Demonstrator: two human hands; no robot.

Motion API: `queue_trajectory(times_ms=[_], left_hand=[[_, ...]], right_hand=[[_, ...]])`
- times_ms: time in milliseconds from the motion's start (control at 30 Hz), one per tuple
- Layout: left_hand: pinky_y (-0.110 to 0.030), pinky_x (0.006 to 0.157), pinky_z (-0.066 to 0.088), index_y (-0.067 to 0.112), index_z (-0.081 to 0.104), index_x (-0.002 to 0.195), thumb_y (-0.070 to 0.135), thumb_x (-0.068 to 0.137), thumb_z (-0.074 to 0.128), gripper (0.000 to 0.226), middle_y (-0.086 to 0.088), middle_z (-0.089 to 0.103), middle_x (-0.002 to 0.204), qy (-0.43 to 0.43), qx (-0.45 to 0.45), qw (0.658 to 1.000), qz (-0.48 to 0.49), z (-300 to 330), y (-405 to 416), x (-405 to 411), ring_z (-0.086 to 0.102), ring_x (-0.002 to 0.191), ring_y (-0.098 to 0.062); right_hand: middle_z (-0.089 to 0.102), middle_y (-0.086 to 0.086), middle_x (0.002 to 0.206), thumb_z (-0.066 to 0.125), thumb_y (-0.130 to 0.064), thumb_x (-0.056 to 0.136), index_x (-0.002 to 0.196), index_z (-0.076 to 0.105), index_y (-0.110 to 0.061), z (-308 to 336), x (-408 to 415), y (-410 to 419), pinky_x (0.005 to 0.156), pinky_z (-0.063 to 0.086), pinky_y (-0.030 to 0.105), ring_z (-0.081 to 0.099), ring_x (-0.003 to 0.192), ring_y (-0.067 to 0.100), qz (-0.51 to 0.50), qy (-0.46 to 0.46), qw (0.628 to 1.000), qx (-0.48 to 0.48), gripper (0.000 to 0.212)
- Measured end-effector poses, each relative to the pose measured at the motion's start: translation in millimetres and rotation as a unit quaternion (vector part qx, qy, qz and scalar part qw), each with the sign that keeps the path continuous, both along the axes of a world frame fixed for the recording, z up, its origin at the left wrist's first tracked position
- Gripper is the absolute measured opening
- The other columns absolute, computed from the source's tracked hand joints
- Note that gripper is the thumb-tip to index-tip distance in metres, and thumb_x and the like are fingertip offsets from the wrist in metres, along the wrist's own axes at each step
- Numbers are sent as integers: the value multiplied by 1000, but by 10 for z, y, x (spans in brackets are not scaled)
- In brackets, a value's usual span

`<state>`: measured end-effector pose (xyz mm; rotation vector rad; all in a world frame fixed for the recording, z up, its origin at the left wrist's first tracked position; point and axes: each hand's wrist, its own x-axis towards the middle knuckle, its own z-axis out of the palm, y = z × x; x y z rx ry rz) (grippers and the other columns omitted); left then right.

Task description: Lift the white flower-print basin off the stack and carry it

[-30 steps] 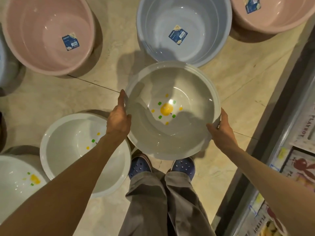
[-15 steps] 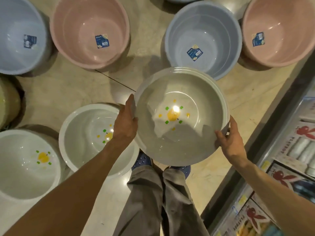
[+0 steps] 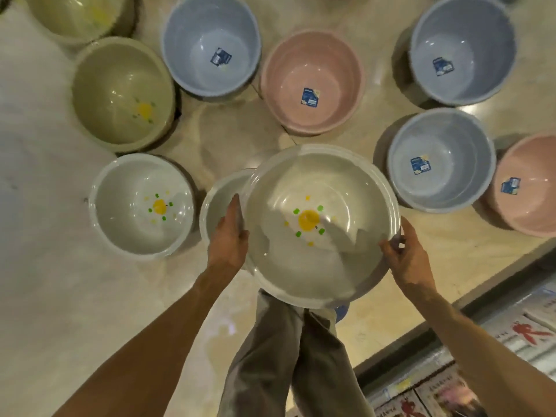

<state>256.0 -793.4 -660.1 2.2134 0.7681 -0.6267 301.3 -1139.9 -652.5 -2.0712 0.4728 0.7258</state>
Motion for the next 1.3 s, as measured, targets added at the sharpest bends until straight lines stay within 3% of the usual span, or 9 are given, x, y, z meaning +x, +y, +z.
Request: queue_trajectory(times_ms=[133, 367, 433, 533, 667, 967, 1067, 1200, 1300], left_hand=[[-59, 93, 54, 55, 5, 156, 14, 92, 58, 93, -8, 57, 144, 0, 26, 997, 79, 211, 432, -390, 62, 121, -37], [-53, 91, 55, 55, 10, 155, 19, 97, 61, 85, -7, 65, 127, 18, 5, 973, 229, -41, 767, -995, 66, 108, -33], [-53, 90, 56, 55, 11, 155, 22, 96, 61, 84, -6, 65, 128, 22, 6, 964, 266, -231, 777, -1142, 66, 107, -32], [-52, 90, 57, 53, 10, 155, 26, 97, 61, 82, -7, 65, 128, 37, 13, 950, 308, -543, 715, -1292, 68, 106, -34], [-56, 93, 56, 41, 13, 158, 17, 97, 59, 80, -13, 65, 128, 37, 16, 935, 353, -975, 556, -1391, 66, 109, -37], [-46, 88, 54, 38, 12, 161, 20, 102, 53, 74, -11, 66, 119, 31, 22, 888, 459, -1817, 154, -1457, 66, 97, -32], [-52, 89, 56, 33, 10, 162, 17, 101, 54, 77, -14, 66, 121, 27, 31, 889, 456, -1954, 82, -1442, 66, 99, -37], [-54, 91, 58, 39, 7, 161, 19, 103, 55, 78, -10, 67, 125, 30, 31, 879, 476, -2086, -1, -1391, 69, 99, -33], [-54, 88, 60, 44, 4, 160, 17, 104, 55, 81, -7, 68, 123, 27, 40, 877, 478, -2137, -6, -1415, 70, 93, -28]], right_hand=[[66, -8, 114, 63, -26, 102, 154, 41, -35, 94, 260, 492, 78, 55, 31, 68, 103, 25, 88, 14, 996, 3, 57], [62, -5, 122, 56, -20, 105, 153, 40, -39, -159, 558, 1335, 98, 54, 50, 63, 112, 25, 220, 44, 974, -12, 54], [61, -5, 124, 56, -23, 106, 157, 35, -36, -305, 631, 1491, 97, 55, 40, 62, 103, 16, 257, 46, 965, -20, 57], [65, -5, 111, 62, -20, 103, 152, 42, -26, -596, 767, 1652, 68, 48, 1, 65, 75, -5, 311, 21, 950, -3, 54], [65, -4, 115, 64, -23, 102, 152, 44, -31, -996, 985, 1802, 86, 59, 28, 69, 94, 16, 375, 30, 927, -10, 55], [66, 4, 126, 63, -20, 102, 153, 44, -29, -1832, 1116, 1942, 83, 61, 26, 66, 107, 26, 443, -1, 896, -45, 55], [63, 6, 132, 64, -20, 102, 152, 42, -31, -2021, 1100, 1945, 100, 57, 52, 62, 118, 27, 457, -33, 886, -69, 56], [41, 6, 139, 63, -19, 102, 150, 43, -30, -2154, 1070, 1914, 101, 57, 52, 58, 108, 21, 458, -76, 879, -109, 53], [44, 8, 141, 62, -17, 103, 152, 42, -29, -2210, 1089, 1930, 106, 54, 49, 56, 110, 18, 455, -53, 884, -91, 55]])
